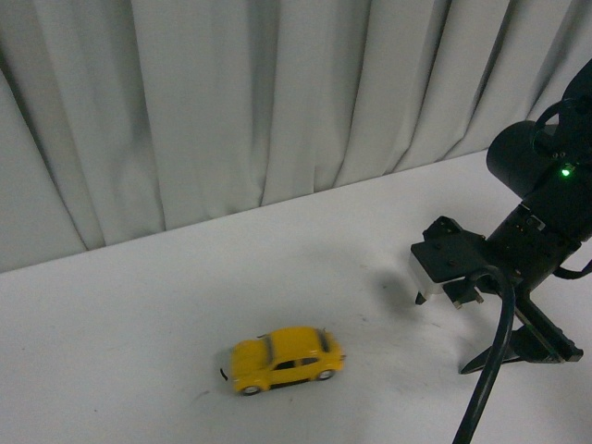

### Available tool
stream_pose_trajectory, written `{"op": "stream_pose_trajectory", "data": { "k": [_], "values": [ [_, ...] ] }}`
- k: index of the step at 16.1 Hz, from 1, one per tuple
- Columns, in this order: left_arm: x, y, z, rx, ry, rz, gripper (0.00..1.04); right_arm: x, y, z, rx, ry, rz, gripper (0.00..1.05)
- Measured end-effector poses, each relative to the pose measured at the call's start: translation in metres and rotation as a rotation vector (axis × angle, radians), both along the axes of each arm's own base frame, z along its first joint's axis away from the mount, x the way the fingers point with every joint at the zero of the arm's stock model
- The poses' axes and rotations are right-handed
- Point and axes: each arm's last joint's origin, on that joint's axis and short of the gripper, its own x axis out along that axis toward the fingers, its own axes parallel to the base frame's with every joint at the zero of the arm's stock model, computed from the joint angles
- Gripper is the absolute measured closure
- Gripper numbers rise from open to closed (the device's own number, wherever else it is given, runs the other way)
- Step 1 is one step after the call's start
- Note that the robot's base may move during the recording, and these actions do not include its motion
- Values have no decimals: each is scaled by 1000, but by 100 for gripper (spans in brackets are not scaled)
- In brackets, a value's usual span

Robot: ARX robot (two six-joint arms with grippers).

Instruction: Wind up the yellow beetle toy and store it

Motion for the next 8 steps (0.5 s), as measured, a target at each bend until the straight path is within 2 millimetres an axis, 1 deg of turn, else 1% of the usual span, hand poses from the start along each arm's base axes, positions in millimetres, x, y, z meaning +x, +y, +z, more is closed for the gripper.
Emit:
{"op": "stream_pose_trajectory", "data": {
  "k": [3, 4, 8],
  "values": [
    [0, 0, 0, 0, 0, 0, 7, 2, 3, 0, -5, -13, 12, 7],
    [0, 0, 0, 0, 0, 0, 7, 1, 8, 0, -1, -9, 24, 7],
    [0, 0, 0, 0, 0, 0, 7, 3, 13, 11, 10, -38, 40, 7]
  ]
}}
